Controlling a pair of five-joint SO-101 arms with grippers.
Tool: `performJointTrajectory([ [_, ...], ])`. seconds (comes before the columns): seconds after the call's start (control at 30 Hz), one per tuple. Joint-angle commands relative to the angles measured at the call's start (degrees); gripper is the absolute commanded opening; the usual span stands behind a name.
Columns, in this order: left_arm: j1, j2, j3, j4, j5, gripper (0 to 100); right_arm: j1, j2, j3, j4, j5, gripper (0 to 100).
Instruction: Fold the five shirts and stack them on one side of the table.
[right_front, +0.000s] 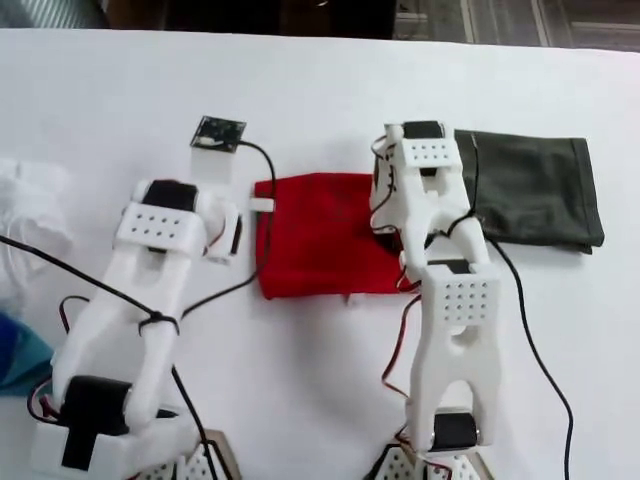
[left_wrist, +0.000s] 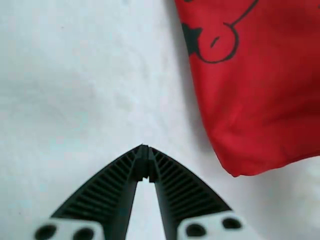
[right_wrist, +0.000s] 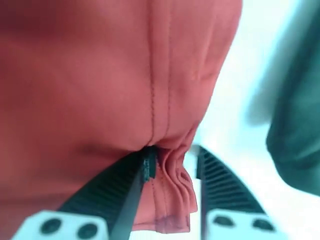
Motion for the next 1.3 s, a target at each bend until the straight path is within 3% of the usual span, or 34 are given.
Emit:
performJointTrajectory([
  [0.0,-0.7,-2.1,-0.3,-1.2,-0.4,3,-0.3,-6.1,-2.3,0.8,0.2,17.3],
  [0.37,-0.7,-2.0,-0.3,-2.8,-0.4,3,-1.5,-8.8,-2.0,2.2,0.1,17.6],
  [0.57,-0.6,-2.0,-0.2,-2.7,-0.4,3,-2.4,-3.4,-4.0,0.2,0.1,17.9],
  [0.83,-0.9,-2.0,-0.2,-2.3,-0.4,3,-2.3,4.1,-12.4,1.4,0.5,33.6],
  [1.17,-4.7,-2.0,-0.2,-2.7,-0.4,3,-3.7,8.3,-12.8,2.1,0.2,33.0],
  [1.27,-4.7,-2.2,-0.2,-2.7,-0.4,3,-5.5,11.5,-13.2,2.1,0.2,24.7],
])
